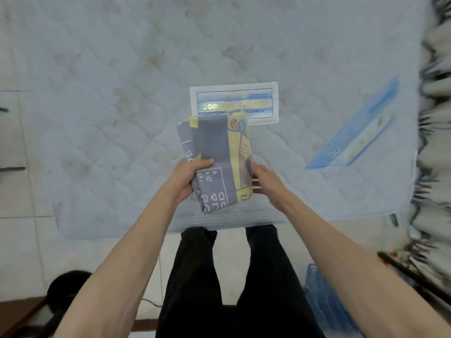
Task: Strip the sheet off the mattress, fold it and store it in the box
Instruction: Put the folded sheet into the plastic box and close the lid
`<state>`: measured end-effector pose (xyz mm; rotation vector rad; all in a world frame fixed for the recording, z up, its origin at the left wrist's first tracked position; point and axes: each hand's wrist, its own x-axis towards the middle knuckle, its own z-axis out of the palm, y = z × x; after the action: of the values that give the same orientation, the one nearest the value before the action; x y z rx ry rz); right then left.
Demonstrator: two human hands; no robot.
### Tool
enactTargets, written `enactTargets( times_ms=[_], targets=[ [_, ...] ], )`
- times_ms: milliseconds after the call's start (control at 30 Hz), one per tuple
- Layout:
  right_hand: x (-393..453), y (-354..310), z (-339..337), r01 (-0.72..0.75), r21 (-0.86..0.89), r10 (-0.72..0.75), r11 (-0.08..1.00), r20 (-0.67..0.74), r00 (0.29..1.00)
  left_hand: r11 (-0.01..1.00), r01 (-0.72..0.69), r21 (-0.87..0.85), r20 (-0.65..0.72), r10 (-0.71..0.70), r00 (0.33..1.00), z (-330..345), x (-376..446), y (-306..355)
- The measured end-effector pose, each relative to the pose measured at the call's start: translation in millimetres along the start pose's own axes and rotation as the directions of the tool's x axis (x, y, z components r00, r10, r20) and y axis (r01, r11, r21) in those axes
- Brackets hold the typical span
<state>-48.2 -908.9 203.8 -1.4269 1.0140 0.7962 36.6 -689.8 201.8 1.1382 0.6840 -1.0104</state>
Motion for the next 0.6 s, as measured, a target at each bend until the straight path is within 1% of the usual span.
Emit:
enactTargets(
  times_ms=[67, 133, 167, 233, 267, 333, 367, 433, 500, 600],
  targets=[
    [-61, 33, -34, -0.023, -0.022, 0.021, 0.999, -0.076, 0.997, 1.0, -0.011, 0.023, 0.05, 0.009, 0.999, 29, -39, 1],
    [-115, 74, -69, -0.064, -0.012, 0.06, 0.998, -0.208, 0.976, 0.998, -0.006, 0.057, 0.093, 0.001, 0.996, 56, -63, 2],
    [-140, 97, -84, -0.101, 0.025, 0.104, 0.995, -0.285, 0.953, 0.995, 0.001, 0.095, 0.121, -0.013, 0.993, 69, -72, 2],
    [-187, 153, -106, -0.17, 0.207, 0.244, 0.963, -0.418, 0.875, 0.983, 0.043, 0.178, 0.186, -0.077, 0.979, 98, -86, -7],
    [-207, 180, -112, -0.183, 0.316, 0.317, 0.931, -0.453, 0.833, 0.974, 0.06, 0.217, 0.203, -0.105, 0.973, 113, -91, -12],
    [-242, 230, -119, -0.182, 0.52, 0.448, 0.834, -0.447, 0.774, 0.951, 0.089, 0.297, 0.228, -0.161, 0.96, 151, -98, -24],
    [-254, 250, -124, -0.189, 0.577, 0.488, 0.794, -0.421, 0.764, 0.936, 0.096, 0.339, 0.24, -0.184, 0.953, 175, -99, -31],
    [-277, 283, -137, -0.236, 0.615, 0.535, 0.753, -0.364, 0.762, 0.91, 0.082, 0.406, 0.276, -0.208, 0.938, 231, -97, -47],
    [-288, 314, -160, -0.254, 0.646, 0.568, 0.72, -0.339, 0.75, 0.893, 0.064, 0.445, 0.304, -0.218, 0.928, 294, -88, -68],
    [-287, 366, -210, -0.278, 0.643, 0.578, 0.714, -0.318, 0.751, 0.891, 0.045, 0.453, 0.364, -0.23, 0.902, 383, -73, -116]
  ],
)
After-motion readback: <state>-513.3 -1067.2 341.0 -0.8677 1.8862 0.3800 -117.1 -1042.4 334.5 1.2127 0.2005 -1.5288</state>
